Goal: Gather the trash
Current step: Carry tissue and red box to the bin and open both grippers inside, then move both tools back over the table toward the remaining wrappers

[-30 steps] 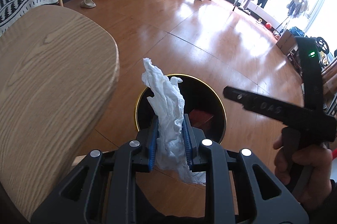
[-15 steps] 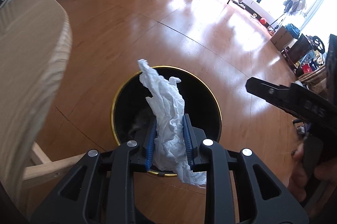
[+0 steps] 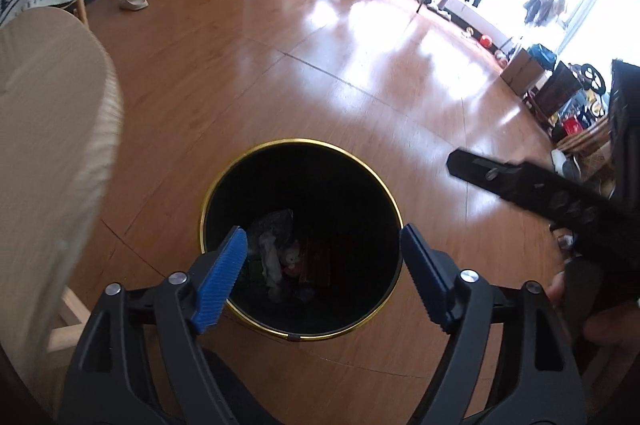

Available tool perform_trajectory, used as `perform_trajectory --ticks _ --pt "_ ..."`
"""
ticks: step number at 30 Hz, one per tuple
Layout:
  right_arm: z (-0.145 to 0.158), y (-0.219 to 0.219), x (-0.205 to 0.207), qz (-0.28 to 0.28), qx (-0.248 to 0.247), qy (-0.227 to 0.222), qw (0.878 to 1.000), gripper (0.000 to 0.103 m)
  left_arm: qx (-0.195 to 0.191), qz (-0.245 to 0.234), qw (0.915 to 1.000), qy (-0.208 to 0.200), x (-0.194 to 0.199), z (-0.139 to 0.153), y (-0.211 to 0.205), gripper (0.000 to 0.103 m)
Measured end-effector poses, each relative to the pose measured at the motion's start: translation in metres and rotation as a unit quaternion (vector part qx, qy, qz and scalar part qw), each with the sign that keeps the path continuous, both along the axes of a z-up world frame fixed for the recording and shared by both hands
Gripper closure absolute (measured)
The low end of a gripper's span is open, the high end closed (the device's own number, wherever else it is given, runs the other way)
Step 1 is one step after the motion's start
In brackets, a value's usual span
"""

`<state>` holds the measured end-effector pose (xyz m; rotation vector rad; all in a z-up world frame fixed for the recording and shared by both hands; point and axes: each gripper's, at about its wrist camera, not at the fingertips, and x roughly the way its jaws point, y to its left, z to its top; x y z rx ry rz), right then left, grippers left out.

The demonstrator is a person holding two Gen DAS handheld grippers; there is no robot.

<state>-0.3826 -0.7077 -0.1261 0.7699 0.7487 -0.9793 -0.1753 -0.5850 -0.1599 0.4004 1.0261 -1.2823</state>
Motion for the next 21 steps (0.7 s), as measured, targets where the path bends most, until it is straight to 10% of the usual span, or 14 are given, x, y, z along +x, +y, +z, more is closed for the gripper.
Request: perform_trajectory --ticks 11,21 --pt "0.044 0.058 0.062 0.077 -0.051 -0.007 0.996 0.015 -0.044 0.094 0.9937 -0.042 0.048 0.091 0.094 0.011" --pt "0.091 0.183 0.198 0.255 -0.065 -0.041 0.964 0.015 -0.041 0.262 0.9582 -0.106 0.151 0.143 0.268 0.010"
